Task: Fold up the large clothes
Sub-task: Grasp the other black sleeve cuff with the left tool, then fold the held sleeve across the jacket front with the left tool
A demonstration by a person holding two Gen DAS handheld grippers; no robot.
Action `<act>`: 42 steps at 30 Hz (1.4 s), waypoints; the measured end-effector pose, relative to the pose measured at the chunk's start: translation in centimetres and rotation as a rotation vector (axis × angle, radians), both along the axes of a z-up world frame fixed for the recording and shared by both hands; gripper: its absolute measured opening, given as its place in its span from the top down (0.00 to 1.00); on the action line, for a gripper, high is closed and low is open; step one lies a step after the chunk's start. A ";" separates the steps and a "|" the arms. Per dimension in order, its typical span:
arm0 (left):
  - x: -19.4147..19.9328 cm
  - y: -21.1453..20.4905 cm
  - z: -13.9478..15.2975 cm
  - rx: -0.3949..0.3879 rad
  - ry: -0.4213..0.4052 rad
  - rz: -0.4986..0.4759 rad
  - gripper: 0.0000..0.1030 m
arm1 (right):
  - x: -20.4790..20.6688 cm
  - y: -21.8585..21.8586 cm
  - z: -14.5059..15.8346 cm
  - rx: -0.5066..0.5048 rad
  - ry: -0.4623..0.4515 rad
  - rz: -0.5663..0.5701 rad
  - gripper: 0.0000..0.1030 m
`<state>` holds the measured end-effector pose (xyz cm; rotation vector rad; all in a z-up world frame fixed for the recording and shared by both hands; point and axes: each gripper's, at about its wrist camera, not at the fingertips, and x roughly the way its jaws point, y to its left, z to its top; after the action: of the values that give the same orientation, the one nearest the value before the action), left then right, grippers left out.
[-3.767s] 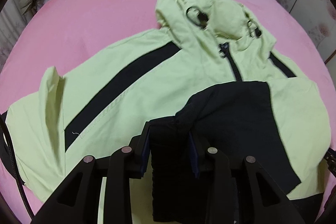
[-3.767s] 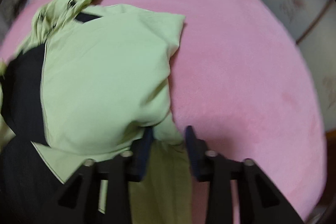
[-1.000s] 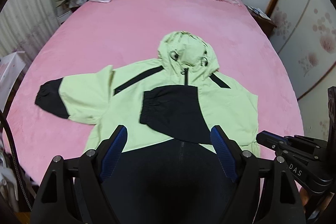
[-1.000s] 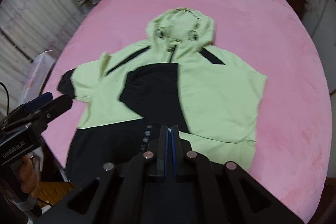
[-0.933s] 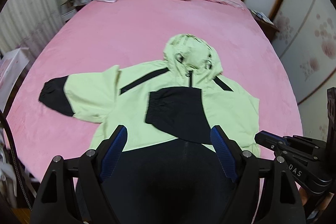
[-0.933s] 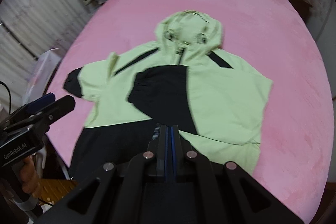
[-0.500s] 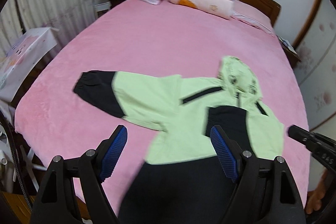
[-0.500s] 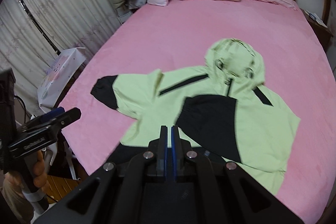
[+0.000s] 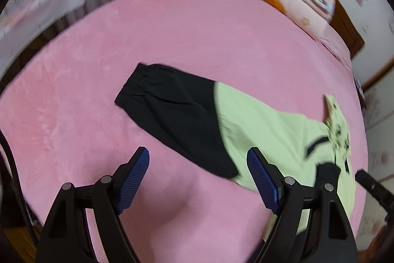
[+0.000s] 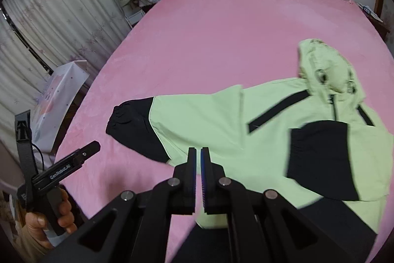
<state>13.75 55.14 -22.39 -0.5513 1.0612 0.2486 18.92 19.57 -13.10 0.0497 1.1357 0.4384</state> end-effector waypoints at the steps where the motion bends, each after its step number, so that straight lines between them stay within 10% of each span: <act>1: 0.5 1.3 -1.6 -0.023 0.010 0.025 0.22 | 0.4 1.4 -0.8 -0.006 0.001 0.004 0.97; 11: 1.9 9.5 -14.1 -0.251 0.067 0.290 0.29 | 1.9 7.9 -6.6 -0.034 0.063 0.034 0.97; 17: 3.6 9.3 -15.5 -0.211 0.047 0.266 0.30 | 1.8 7.6 -8.1 -0.045 0.105 0.020 0.97; 24: 7.1 9.1 -15.4 -0.236 0.052 0.236 0.92 | 1.6 6.0 -8.7 -0.038 0.126 -0.019 0.97; 33: 7.1 3.3 -4.7 -0.211 -0.172 0.123 0.96 | 1.2 1.5 -8.1 -0.016 0.141 -0.095 0.97; 42: 9.0 -15.9 5.4 -0.228 -0.376 -0.377 0.96 | -0.8 -9.4 -7.1 -0.022 0.124 -0.268 0.97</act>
<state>22.73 39.26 -16.95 -0.5634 0.8090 -0.3020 18.17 10.12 -20.25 0.2098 1.2358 0.1863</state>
